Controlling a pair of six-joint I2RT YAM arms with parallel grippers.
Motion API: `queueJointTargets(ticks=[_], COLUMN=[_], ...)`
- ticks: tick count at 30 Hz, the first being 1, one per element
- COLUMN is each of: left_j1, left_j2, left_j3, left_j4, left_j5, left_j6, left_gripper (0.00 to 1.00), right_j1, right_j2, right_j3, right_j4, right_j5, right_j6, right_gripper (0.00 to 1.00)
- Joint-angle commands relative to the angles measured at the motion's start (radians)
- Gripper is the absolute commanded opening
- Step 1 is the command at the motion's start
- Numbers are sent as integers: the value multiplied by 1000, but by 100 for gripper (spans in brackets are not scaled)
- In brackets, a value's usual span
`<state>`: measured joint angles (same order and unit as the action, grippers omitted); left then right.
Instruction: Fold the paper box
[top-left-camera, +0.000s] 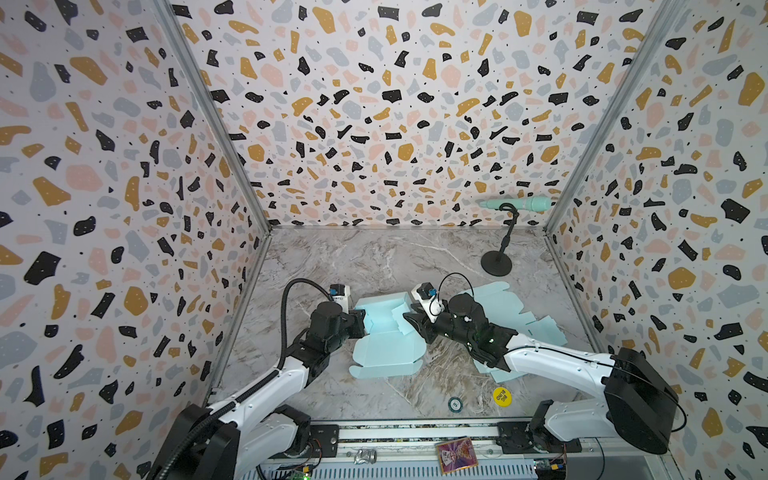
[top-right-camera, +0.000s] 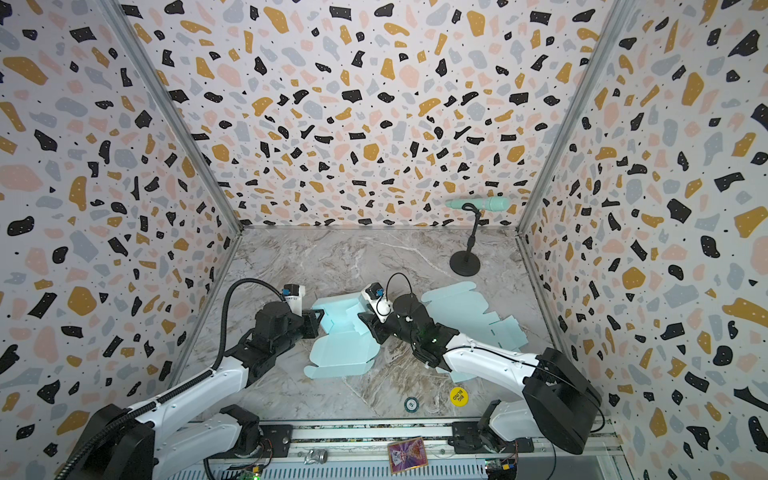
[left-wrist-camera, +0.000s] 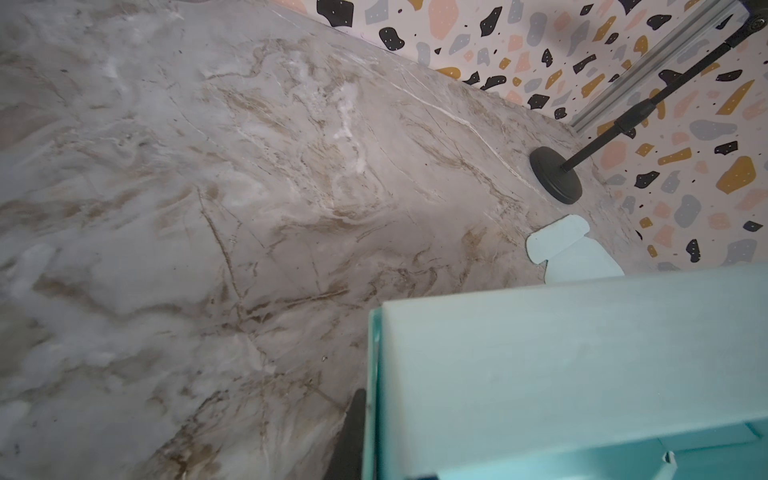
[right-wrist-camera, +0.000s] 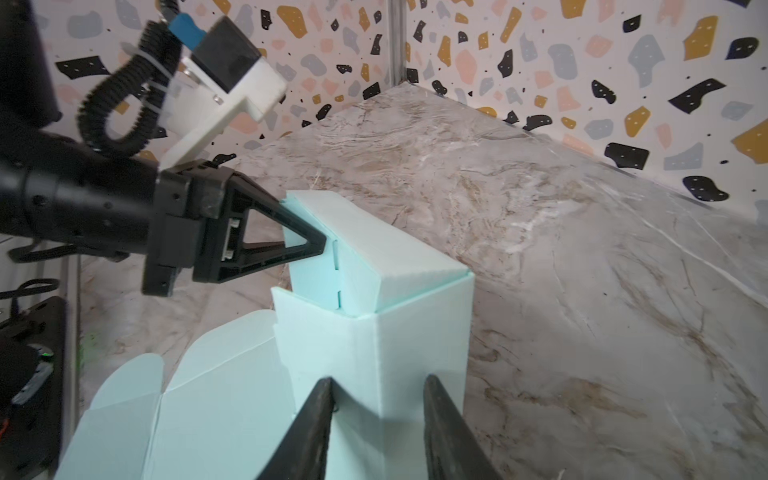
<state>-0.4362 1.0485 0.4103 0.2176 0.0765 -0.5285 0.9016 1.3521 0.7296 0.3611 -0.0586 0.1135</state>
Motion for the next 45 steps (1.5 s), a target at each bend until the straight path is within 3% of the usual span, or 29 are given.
queueJointTargets(ticks=[1,13,24,28,34,40,45], left_j1=[-42,-146,-223,-247,-296,-320,-332], left_j2=[-43,-70,-66,-68,-68,-71,-71], left_j3=[9,-13,-11,-9,-8,-17,-21], left_j4=[56,54,55,61,96,119,128], left_j5=[29,-88,-160,-185,-200,-213,-219], left_j6=[-27,-70,-98,-118,-157,-177,-183], left_gripper=[0,0,0,0,0,0,0], right_j1=[28,64,115,137,149,158,160], right_j2=[33,101,124,153,174,197,219], right_j3=[51,87,99,113,114,120,112], right_j4=[-81,-120,-145,-183,-174,-157,-114], right_j5=[146,351,539,669,771,827,877], right_j6=[25,88,86,95,104,56,-7], right_gripper=[38,35,20,14,18,18,7])
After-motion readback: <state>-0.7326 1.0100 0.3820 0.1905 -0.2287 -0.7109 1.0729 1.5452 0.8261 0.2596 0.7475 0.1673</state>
